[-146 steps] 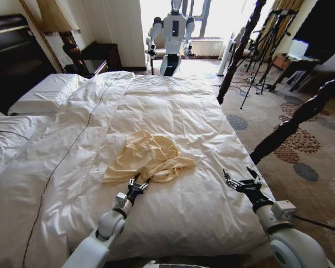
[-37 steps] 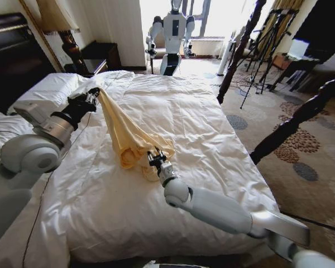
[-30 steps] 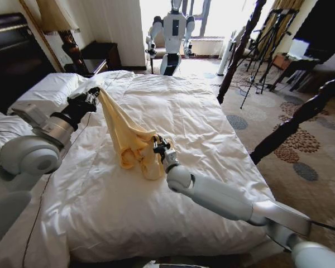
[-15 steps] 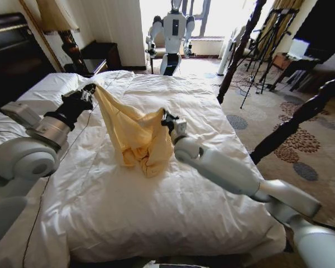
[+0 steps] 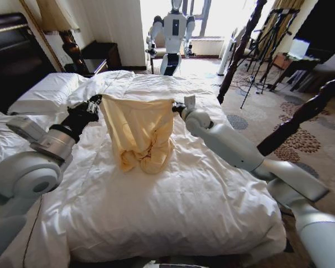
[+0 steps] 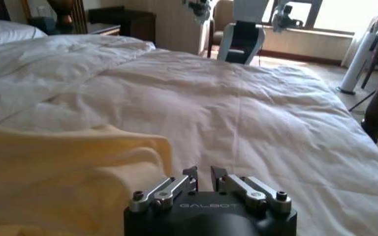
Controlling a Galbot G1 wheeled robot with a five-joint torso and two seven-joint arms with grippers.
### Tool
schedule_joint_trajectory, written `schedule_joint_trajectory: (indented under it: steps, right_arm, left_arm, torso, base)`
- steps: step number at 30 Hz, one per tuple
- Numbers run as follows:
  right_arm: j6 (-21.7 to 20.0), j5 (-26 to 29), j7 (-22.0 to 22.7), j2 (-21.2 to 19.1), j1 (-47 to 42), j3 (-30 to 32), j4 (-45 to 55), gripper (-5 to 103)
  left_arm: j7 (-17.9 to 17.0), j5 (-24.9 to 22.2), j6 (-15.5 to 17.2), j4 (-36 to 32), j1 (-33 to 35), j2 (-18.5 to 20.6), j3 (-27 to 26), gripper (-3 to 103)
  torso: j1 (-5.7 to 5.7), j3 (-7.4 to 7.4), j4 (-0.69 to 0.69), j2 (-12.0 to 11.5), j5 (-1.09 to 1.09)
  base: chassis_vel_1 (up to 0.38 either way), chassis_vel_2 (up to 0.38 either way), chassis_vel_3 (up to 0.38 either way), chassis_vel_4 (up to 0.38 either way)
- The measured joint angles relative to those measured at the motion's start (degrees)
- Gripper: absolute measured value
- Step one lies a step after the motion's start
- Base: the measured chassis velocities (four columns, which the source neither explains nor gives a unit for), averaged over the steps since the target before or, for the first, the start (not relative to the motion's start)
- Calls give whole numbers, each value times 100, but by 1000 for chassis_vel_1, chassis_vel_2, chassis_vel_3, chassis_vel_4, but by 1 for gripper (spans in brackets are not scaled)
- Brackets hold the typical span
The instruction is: Pick up the clothes from the bed and hang them on the clothes hanger.
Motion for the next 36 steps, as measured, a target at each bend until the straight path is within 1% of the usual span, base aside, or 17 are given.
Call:
schedule_joint_trajectory:
  steps: [4,7,8,12,13,14,15,16,18,19,20,22,23,25,27,31,36]
  right_arm:
    - [-43,144,-118,-250,-189,90,202,24]
    - [-70,591,81,-555,-574,267,919,40]
    - [-70,591,81,-555,-574,267,919,40]
    - [-198,799,211,-1161,-1229,345,2017,56]
    - [-223,759,222,-1394,-1496,351,2411,56]
    - [-226,630,225,-1628,-1849,332,2842,61]
    - [-223,465,223,-1753,-2124,269,3096,67]
    - [-223,465,223,-1753,-2124,269,3096,67]
    - [-44,-235,151,-1849,-2653,35,3361,78]
    - [76,-618,108,-1811,-2829,-95,3352,83]
    - [76,-618,108,-1811,-2829,-95,3352,83]
    - [363,-1356,70,-1508,-3075,-295,3116,93]
    - [459,-1485,102,-1341,-3120,-346,2990,98]
    - [558,-1569,143,-1183,-3137,-380,2855,98]
    - [820,-1905,140,-875,-3111,-430,2496,99]
    - [1228,-2407,39,-590,-2880,-499,2016,100]
    - [1487,-2496,32,-311,-2632,-507,1773,100]
  left_arm:
    - [6,5,1,76,-72,0,40,0]
    - [14,9,2,151,-180,16,116,0]
    - [14,9,2,151,-180,16,116,0]
    - [20,7,4,271,-303,72,183,0]
    - [23,-2,5,340,-382,106,208,0]
    - [26,-19,5,397,-457,140,229,0]
    - [25,-40,5,456,-524,174,239,0]
    - [25,-40,5,456,-524,174,239,0]
    - [24,-105,6,555,-658,251,248,0]
    - [18,-144,6,589,-712,292,246,0]
    - [18,-144,6,589,-712,292,246,0]
    - [-22,-264,6,660,-845,413,198,0]
    - [-39,-324,6,690,-915,478,174,0]
    - [-56,-391,5,719,-1002,559,155,0]
    - [-104,-605,4,770,-1296,763,145,0]
    - [-159,-882,51,786,-1729,998,216,0]
    - [-166,-989,83,738,-1883,1122,256,0]
  torso:
    - [0,0,-2,0,1]
    - [0,0,6,0,-4]
    - [0,0,6,0,-4]
    - [-1,-1,3,0,-2]
    - [-1,-1,0,1,-3]
    - [-2,-2,-2,1,-2]
    - [-2,-2,-3,1,0]
    - [-2,-2,-3,1,0]
    - [-2,-2,-3,1,-2]
    - [-2,-2,-1,1,-3]
    - [-2,-2,-1,1,-3]
    - [-2,-1,2,1,-4]
    - [-2,-1,3,1,-2]
    - [-1,-1,4,1,-3]
    - [0,-1,4,0,-3]
    - [0,-1,1,1,-3]
    - [0,0,2,1,-2]
  base:
    - [0,0,0,0]
    - [0,0,0,0]
    - [0,0,0,0]
    - [0,0,0,0]
    - [0,0,0,0]
    - [0,0,0,0]
    - [0,0,0,0]
    - [0,0,0,0]
    - [0,0,0,0]
    - [0,0,0,0]
    - [0,0,0,0]
    - [0,0,0,0]
    - [0,0,0,0]
    - [0,0,0,0]
    - [0,0,0,0]
    - [0,0,0,0]
    - [0,0,0,0]
